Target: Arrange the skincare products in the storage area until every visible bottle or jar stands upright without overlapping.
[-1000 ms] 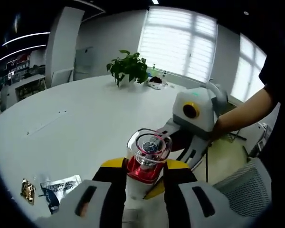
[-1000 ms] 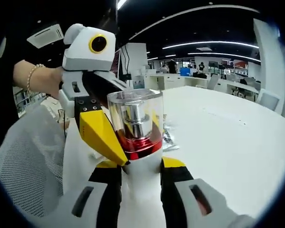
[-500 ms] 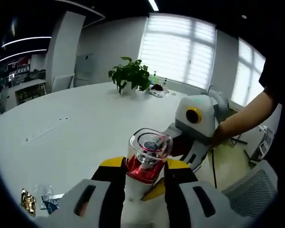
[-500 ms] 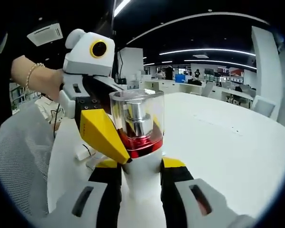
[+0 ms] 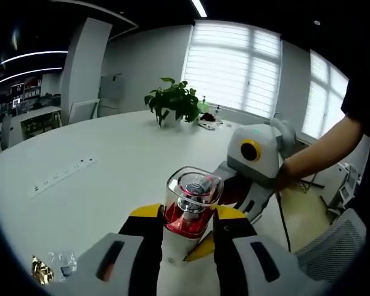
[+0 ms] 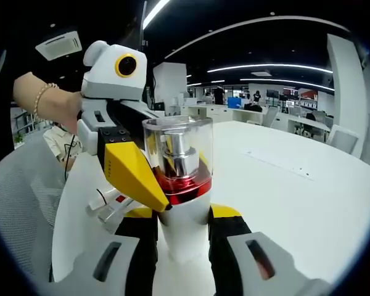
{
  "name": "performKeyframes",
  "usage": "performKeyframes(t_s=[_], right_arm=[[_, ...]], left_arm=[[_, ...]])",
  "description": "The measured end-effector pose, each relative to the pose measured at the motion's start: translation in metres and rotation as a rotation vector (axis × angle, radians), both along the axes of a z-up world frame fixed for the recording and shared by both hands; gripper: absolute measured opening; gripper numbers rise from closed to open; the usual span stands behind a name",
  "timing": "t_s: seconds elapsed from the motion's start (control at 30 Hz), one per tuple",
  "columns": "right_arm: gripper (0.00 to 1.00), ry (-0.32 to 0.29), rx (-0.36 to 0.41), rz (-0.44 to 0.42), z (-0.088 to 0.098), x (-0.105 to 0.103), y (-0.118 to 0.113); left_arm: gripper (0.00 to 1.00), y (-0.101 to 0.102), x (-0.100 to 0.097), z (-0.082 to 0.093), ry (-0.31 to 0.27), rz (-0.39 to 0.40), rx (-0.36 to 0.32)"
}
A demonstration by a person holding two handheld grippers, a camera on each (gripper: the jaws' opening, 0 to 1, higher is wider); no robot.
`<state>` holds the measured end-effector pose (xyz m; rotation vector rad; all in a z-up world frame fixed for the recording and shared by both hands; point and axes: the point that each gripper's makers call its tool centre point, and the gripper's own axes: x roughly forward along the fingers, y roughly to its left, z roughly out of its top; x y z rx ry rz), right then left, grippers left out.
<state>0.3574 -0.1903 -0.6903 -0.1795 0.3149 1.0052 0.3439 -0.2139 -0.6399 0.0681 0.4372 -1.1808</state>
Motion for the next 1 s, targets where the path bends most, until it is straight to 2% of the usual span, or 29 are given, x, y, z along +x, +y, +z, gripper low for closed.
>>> performKeyframes(t_s=[0.5,0.6,0.7,0.87,1.0], right_arm=[[0.33,0.035,-0.003,-0.026,0.002,-0.003,0.0],[0.36,0.043,0.008,-0.034,0.002,-0.002,-0.001],[0.41,0.047,0.004,-0.044,0.001,-0.003,-0.002],[0.54,0.05,-0.006,-0.072,0.002,-0.005,-0.005],[0.57,0.054,-0.002,-0.093,0.006,-0.011,-0.006]], left_arm=[[0.26,-0.001,0.001,0.001,0.029,0.028,-0.006],[0.3,-0.002,0.002,0.008,0.029,0.041,-0.032],[0.32,0.0,0.003,0.007,0.027,0.045,-0.028],[0.39,0.007,0.0,0.002,0.035,0.045,0.01],[0.48,0.013,-0.004,0.002,0.039,0.056,0.031]])
